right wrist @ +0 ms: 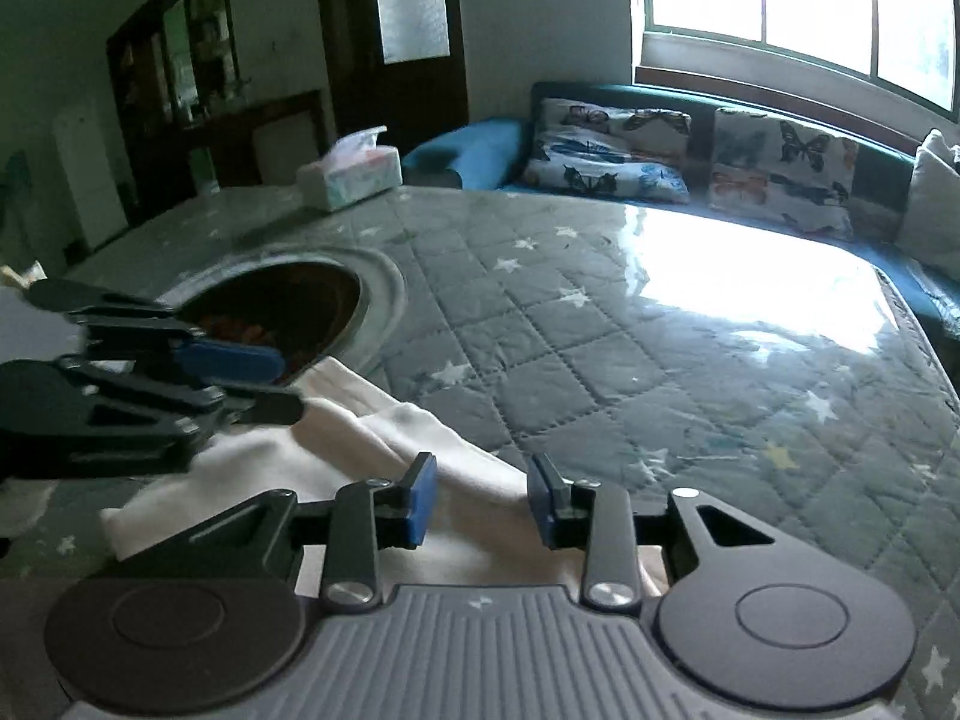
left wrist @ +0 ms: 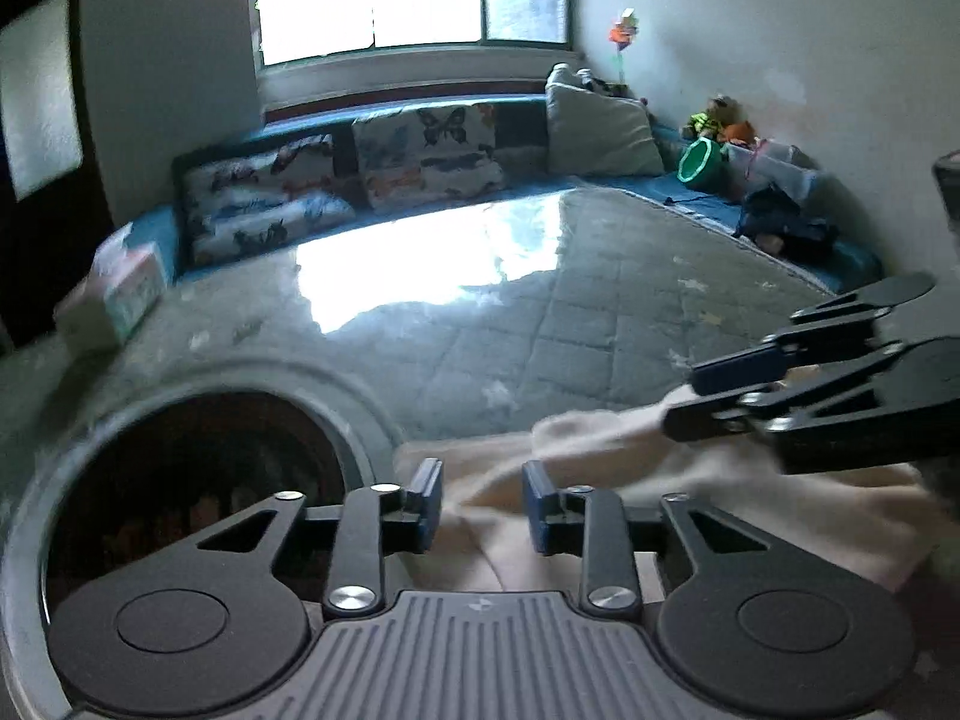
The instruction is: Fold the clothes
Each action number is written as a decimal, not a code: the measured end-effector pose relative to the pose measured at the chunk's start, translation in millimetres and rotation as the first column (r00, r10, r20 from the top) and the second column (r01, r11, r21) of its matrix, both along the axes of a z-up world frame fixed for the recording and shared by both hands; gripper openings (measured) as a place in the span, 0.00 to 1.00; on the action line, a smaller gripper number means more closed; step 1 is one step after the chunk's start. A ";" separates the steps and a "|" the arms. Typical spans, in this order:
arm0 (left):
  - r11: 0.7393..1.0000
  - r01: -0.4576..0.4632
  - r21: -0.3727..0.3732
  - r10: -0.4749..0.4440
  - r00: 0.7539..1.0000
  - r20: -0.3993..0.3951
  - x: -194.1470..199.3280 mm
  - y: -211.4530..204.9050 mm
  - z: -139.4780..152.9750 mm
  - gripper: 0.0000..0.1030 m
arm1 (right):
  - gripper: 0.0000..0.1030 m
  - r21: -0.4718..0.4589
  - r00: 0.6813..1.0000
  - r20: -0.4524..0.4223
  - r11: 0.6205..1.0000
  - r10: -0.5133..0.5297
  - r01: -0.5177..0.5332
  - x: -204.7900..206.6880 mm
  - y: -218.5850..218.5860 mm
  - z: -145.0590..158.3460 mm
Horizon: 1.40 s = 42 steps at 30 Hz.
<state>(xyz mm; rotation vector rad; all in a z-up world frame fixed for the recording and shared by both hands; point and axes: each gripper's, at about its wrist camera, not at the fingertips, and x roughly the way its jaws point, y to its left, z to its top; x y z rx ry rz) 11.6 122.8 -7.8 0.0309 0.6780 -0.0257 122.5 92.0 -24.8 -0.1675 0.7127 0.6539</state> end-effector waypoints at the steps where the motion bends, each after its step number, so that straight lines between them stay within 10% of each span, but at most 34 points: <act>1: 1.000 -0.015 -0.014 0.015 1.000 -0.007 -5.2 1.7 -0.2 0.43 | 0.32 -0.001 1.000 -0.001 1.000 0.007 -0.007 0.2 3.5 0.0; 12: 0.991 -0.021 -0.135 0.020 1.000 -0.009 -83.3 26.2 2.0 0.44 | 0.32 0.064 0.983 -0.050 0.983 0.177 -0.174 14.5 42.8 2.3; 29: 0.974 0.110 -0.200 -0.110 0.994 0.015 -85.3 36.2 -22.7 0.41 | 0.31 0.015 0.890 -0.045 0.891 0.454 -0.454 12.3 103.9 -5.9; 32: 0.971 0.108 -0.213 -0.108 0.994 0.012 -84.7 39.7 -24.0 0.41 | 0.09 -0.011 0.896 -0.039 0.897 0.442 -0.442 9.4 110.4 -10.8; 42: 0.963 0.109 -0.248 -0.117 0.993 -0.019 -81.5 48.1 -24.3 0.31 | 0.15 0.034 0.941 -0.024 0.941 0.337 -0.336 10.8 107.8 -17.9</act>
